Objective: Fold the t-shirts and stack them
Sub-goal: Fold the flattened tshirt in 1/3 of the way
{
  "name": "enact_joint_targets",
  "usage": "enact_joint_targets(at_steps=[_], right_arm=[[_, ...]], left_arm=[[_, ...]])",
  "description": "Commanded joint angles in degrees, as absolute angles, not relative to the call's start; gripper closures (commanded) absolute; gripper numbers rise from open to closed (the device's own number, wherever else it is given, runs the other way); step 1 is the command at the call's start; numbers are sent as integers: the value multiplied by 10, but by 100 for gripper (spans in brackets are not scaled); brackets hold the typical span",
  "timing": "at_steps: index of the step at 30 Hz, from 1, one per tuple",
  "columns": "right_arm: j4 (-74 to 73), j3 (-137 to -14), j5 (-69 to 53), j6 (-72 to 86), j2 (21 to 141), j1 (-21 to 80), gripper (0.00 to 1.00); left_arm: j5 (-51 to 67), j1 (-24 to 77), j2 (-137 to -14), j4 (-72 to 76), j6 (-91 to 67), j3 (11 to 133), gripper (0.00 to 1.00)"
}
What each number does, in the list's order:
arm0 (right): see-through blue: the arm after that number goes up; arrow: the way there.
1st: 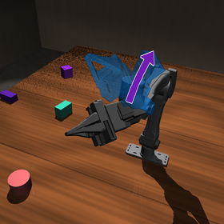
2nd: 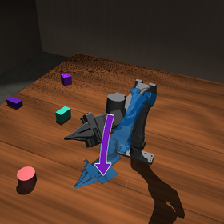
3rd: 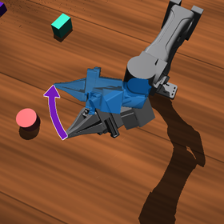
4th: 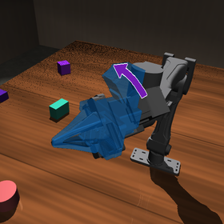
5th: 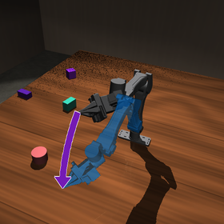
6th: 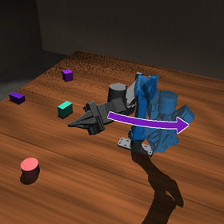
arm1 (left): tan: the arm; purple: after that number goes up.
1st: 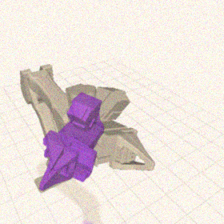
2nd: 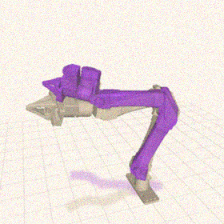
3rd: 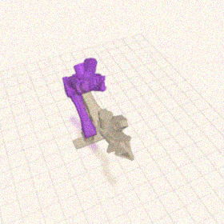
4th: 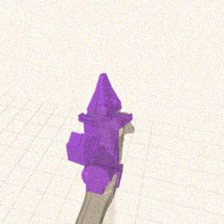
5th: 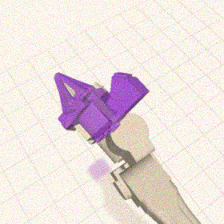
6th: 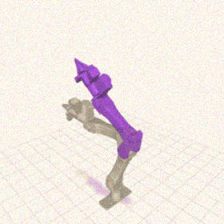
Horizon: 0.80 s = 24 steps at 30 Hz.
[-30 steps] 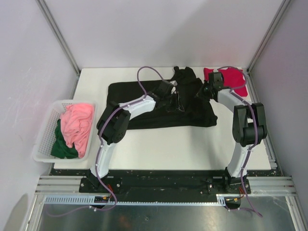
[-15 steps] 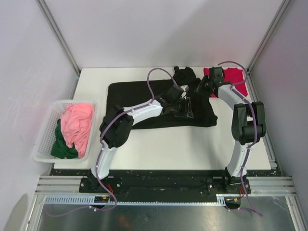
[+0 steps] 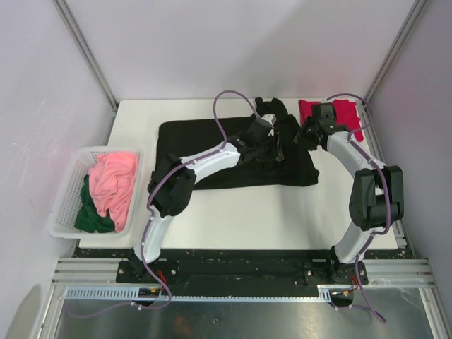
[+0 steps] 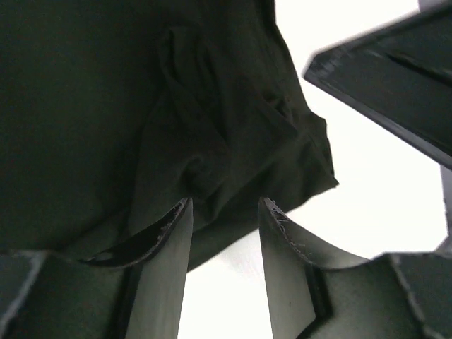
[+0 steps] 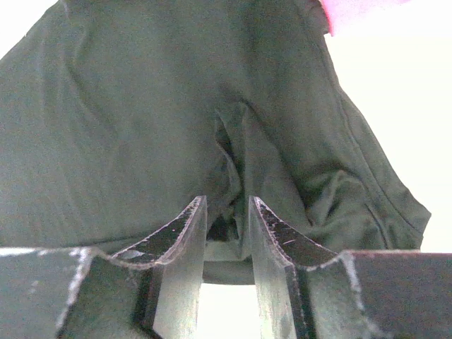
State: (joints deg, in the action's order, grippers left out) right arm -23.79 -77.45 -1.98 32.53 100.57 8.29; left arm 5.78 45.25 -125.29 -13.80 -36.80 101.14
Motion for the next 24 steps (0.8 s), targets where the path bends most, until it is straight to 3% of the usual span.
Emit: enact_joint_targets(at_steps=[1, 14, 24], right_arm=[[-251, -750, 18, 331, 947, 85, 65], [-252, -691, 33, 332, 892, 91, 66], [-242, -680, 39, 329, 896, 105, 66]], left_arm=[[3, 457, -1270, -127, -324, 1048, 53], [-38, 485, -1298, -127, -198, 1105, 49], [-68, 487, -1314, -143, -161, 1106, 52]])
